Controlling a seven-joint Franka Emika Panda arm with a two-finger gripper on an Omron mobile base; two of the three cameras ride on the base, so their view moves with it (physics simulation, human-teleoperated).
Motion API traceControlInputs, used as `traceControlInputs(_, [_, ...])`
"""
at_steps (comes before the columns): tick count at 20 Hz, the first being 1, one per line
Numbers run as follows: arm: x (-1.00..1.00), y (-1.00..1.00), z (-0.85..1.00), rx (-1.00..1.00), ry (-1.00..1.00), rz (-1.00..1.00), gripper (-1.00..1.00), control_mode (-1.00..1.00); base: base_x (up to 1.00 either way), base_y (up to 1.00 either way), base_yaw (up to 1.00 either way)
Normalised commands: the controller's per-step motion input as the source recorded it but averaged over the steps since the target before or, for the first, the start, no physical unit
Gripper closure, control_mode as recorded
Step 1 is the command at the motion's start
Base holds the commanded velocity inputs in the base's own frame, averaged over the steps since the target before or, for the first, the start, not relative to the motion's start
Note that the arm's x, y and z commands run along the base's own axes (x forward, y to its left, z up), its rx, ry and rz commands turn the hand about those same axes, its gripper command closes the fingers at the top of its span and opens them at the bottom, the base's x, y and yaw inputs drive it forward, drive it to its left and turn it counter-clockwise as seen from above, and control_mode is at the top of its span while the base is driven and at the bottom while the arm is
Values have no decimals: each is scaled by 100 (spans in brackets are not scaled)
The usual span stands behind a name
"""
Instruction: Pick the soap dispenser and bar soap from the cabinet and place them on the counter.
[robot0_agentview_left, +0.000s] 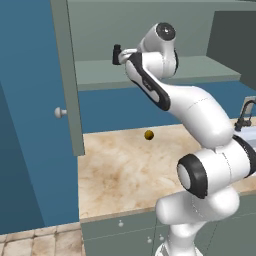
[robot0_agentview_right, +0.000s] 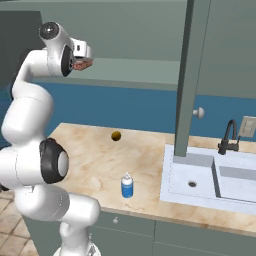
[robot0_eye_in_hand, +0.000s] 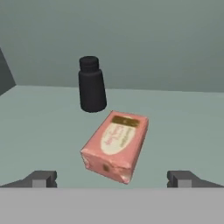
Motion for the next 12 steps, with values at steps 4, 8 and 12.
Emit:
traceControlInputs(4, [23,9,-13,0,4,0,-100,-100,0,0,0])
traceControlInputs(8, [17,1,-9,0,3,0,-100,-100,0,0,0])
traceControlInputs(12, [16,1,-9,0,2,0,-100,-100,0,0,0])
